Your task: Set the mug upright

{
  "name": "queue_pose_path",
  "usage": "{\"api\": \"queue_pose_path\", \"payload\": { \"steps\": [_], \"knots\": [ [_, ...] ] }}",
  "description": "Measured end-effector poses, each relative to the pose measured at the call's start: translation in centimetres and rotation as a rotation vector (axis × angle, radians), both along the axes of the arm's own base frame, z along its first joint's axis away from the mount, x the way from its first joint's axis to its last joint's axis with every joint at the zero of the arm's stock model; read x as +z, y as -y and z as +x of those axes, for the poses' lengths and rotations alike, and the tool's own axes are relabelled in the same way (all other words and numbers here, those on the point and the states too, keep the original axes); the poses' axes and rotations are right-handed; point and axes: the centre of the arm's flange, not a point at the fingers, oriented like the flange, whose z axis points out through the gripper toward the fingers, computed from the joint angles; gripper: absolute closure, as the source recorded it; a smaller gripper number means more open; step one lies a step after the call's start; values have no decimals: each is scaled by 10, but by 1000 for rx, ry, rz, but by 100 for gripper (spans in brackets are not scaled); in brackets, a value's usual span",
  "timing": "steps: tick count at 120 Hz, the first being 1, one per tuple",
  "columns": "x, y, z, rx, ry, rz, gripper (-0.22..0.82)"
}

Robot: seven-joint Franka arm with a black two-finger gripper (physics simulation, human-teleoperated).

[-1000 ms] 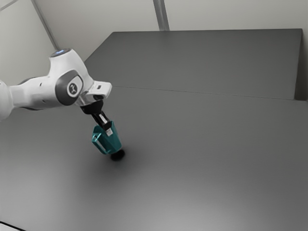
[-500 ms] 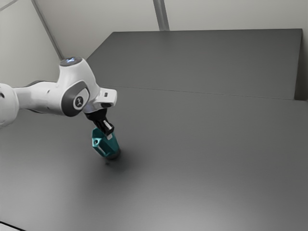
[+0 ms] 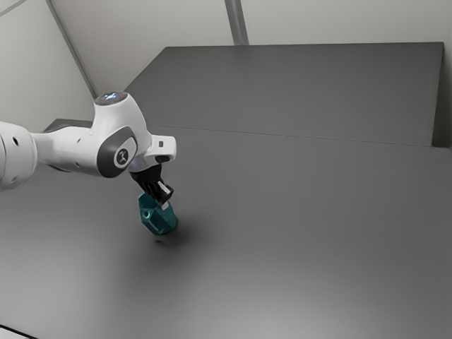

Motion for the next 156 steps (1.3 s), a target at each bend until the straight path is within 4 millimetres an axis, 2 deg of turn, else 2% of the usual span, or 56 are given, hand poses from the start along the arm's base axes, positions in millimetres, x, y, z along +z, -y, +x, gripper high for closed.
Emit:
{"api": "queue_pose_path", "payload": {
  "steps": [4, 19, 27, 43, 51, 85, 121, 156],
  "knots": [
    [0, 0, 0, 4, 0, -1, 72],
    [6, 2, -1, 14, 11, -4, 44],
    [13, 4, -2, 19, 25, -8, 33],
    [30, 5, -1, 32, 49, -18, 18],
    [46, 5, 4, 41, 59, -25, 13],
    [104, 23, 27, 73, -19, -33, 4],
    [168, 14, 46, 134, -84, -34, 2],
    [223, 5, 45, 173, -107, -33, 1]
  ]
}}
